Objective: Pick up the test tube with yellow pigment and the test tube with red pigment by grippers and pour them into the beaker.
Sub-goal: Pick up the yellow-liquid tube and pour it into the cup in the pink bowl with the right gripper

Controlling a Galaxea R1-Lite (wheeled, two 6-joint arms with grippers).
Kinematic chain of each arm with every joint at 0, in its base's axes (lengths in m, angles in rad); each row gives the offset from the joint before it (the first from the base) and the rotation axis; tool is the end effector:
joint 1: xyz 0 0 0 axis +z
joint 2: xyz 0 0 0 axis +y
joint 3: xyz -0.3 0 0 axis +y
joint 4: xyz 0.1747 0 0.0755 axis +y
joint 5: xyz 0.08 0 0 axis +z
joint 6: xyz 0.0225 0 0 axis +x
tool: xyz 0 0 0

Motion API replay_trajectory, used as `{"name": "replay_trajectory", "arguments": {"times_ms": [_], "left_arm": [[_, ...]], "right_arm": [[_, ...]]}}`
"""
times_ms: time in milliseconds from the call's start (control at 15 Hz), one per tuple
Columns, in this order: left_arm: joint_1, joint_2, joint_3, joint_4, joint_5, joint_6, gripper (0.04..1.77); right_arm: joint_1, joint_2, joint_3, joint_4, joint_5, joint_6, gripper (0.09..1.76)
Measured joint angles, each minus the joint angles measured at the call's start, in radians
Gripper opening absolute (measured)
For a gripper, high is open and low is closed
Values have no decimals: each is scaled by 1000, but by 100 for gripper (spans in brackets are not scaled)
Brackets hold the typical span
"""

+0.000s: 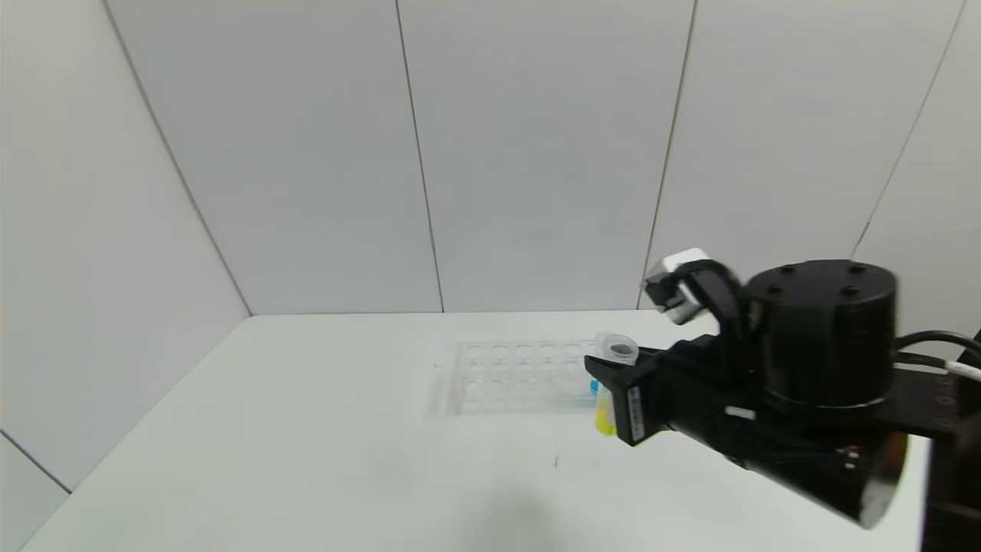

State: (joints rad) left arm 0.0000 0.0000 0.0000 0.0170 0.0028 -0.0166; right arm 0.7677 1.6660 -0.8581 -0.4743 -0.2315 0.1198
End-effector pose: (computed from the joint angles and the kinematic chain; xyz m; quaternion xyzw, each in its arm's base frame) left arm -0.0228 0.0001 0.0738 -0.0083 0.0085 0.0015 0.9999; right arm 0.2195 0.2047 0.1912 -0.0225 0.1611 0.2520 0.9539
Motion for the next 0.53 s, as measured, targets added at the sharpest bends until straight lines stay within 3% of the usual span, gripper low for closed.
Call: {"name": "replay_trajectory", "arguments": {"times_ms": [200, 533], "left_arm": [[0, 0, 0, 0, 0, 0, 172], [0, 0, 0, 0, 0, 0, 172]], "right_arm": [[-170, -180, 145, 27, 231, -96, 52], [-679, -332, 237, 102, 676, -273, 52]]}}
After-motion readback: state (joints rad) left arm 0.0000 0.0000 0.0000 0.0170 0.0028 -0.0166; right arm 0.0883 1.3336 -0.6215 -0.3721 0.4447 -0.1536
